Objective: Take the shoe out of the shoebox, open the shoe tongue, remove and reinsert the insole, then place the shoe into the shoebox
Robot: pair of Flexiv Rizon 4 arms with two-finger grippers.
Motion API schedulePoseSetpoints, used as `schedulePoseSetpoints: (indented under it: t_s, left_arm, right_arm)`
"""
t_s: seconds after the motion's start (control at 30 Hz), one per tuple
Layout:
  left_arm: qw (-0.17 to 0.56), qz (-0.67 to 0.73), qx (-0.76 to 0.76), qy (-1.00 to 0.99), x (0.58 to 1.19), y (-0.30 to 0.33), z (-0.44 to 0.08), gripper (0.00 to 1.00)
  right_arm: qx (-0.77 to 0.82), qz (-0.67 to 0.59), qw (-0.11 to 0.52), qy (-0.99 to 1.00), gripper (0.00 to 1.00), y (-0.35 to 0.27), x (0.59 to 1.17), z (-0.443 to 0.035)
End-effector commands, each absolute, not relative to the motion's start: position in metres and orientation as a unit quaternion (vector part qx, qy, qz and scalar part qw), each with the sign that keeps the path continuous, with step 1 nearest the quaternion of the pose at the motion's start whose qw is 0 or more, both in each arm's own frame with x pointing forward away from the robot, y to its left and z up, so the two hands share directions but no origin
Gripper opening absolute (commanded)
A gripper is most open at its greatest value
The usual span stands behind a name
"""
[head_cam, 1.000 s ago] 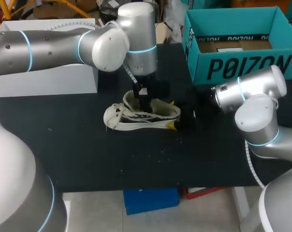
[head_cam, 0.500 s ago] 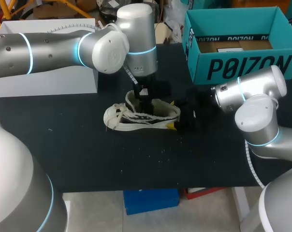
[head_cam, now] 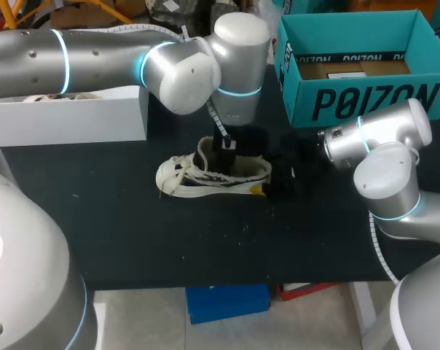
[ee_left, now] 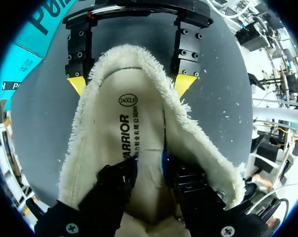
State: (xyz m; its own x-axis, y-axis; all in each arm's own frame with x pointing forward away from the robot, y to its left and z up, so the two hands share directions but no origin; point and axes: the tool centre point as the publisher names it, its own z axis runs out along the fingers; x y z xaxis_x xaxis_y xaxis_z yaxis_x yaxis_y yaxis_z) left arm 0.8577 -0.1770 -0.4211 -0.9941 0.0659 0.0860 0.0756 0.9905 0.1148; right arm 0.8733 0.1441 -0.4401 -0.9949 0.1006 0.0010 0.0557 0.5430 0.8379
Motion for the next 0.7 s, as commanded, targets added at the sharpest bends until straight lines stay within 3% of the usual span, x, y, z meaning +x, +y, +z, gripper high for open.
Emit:
schedulePoseSetpoints:
  t_s: [0.03,0.7]
  left_arm:
    - [-0.011,-0.092,-0.028,-0.995,0.847,-0.173,-0.434,0.39]
    - [-0.175,-0.097,-0.039,-0.979,0.892,-0.145,-0.425,0.39]
  right_arm:
    - [0.045,0.476,0.024,0.878,0.0,0.144,0.875,-0.443]
    - [0.045,0.476,0.024,0.878,0.0,0.144,0.875,-0.443]
